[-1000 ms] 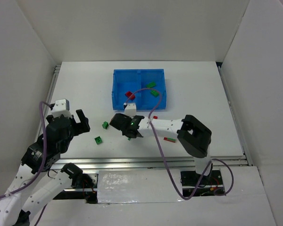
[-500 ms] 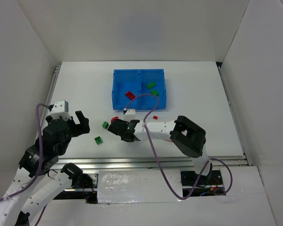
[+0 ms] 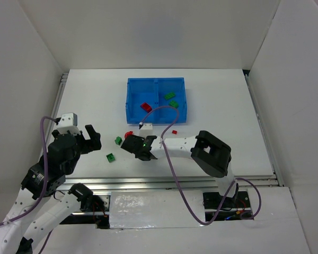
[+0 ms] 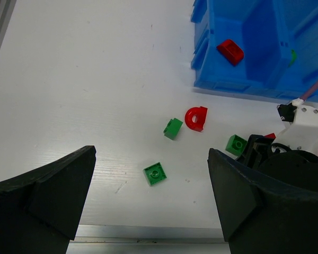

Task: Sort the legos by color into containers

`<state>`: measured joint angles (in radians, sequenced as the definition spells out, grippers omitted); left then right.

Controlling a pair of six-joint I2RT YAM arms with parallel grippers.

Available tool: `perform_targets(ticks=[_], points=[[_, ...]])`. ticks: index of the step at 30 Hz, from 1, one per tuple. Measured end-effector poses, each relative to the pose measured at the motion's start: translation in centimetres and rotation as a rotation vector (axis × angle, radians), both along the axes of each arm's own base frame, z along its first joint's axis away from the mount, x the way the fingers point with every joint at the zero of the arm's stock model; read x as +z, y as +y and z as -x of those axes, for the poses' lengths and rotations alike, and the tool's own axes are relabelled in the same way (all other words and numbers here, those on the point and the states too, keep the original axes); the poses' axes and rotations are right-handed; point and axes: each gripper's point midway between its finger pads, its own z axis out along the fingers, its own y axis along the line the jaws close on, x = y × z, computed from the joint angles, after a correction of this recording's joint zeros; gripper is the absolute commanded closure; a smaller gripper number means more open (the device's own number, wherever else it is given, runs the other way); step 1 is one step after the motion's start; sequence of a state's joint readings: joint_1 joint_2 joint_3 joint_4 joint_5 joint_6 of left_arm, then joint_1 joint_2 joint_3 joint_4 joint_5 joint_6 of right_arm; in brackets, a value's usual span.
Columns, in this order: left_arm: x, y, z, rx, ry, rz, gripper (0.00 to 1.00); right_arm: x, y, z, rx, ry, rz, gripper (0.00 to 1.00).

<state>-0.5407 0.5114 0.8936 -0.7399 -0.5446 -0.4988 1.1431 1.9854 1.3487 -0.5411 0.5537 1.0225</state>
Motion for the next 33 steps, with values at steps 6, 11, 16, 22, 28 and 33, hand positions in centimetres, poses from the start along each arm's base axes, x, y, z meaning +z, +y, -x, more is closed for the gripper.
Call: perform_targets(ticks=[6, 11, 16, 22, 28, 33], points=[[0.0, -0.1, 0.0, -0.008, 0.001, 0.000, 0.01, 0.1, -0.7, 0.6, 0.023, -0.012, 0.019, 0.49], [0.0, -0.2, 0.0, -0.010, 0.002, 0.001, 0.00, 0.1, -1.5, 0.6, 0.049, -0.022, 0.072, 0.47], [0.0, -0.2, 0.0, -0.012, 0.002, 0.001, 0.01, 0.0, -1.9, 0.6, 0.058, -0.019, 0.096, 0.47], [0.0, -0.3, 0.0, -0.017, 0.002, 0.002, 0.00, -0.2, -2.7, 1.0, 0.055, -0.010, 0.107, 0.49], [0.0, -0.4, 0.1, -0.020, 0.003, 0.003, 0.00, -0.6, -3.1, 1.5, 0.058, 0.010, 0.107, 0.53], [0.0, -0.4, 0.1, -0.023, 0.004, 0.004, 0.01, -0.7, -2.4, 1.8, 0.068, 0.027, 0.076, 0.64]])
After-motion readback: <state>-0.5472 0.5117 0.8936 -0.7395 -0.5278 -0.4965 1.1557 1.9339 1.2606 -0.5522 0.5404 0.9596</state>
